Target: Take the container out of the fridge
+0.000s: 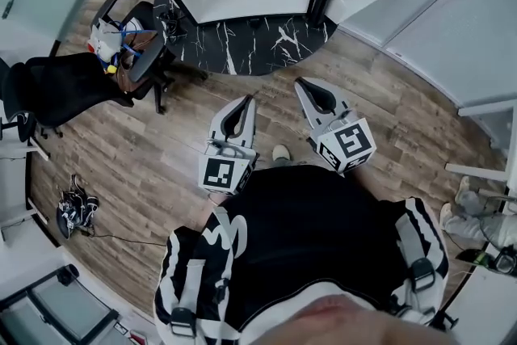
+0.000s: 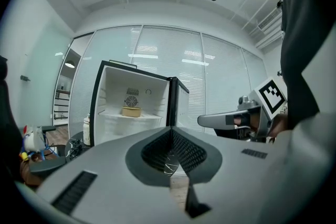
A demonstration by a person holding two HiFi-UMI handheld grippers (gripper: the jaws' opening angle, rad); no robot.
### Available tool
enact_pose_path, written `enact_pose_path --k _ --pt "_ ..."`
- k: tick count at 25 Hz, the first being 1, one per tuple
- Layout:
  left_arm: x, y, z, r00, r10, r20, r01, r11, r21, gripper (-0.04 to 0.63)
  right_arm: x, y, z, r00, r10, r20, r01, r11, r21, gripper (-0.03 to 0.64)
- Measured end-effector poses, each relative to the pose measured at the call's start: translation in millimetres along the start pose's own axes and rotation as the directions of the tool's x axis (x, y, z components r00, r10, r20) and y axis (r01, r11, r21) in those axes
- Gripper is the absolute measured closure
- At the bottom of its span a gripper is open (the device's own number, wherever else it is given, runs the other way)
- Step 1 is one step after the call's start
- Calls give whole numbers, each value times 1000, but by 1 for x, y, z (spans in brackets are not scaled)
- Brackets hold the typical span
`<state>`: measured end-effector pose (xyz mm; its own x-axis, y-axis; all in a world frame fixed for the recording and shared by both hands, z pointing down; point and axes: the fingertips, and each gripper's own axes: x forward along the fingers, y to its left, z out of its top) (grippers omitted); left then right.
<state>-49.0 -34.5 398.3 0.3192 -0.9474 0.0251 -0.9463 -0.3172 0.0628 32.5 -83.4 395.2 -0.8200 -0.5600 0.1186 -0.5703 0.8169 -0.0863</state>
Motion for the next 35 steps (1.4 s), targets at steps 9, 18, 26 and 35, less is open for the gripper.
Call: enact_pose_path --k 9,18,26,35 --pt "7 3 5 1000 -12 18 12 1000 -3 586 5 -4 1 1000 -11 16 11 1000 21 603" --pt "11 5 5 1000 6 15 -6 1000 17 586 8 -12 4 1000 1 28 -2 1000 22 603" --pt "10 1 2 999 34 6 -34 999 20 586 8 -15 2 999 24 30 -25 999 36 603" --pt "8 15 -7 997 68 -30 -68 998 4 586 20 -15 -4 999 51 10 -51 998 47 603"
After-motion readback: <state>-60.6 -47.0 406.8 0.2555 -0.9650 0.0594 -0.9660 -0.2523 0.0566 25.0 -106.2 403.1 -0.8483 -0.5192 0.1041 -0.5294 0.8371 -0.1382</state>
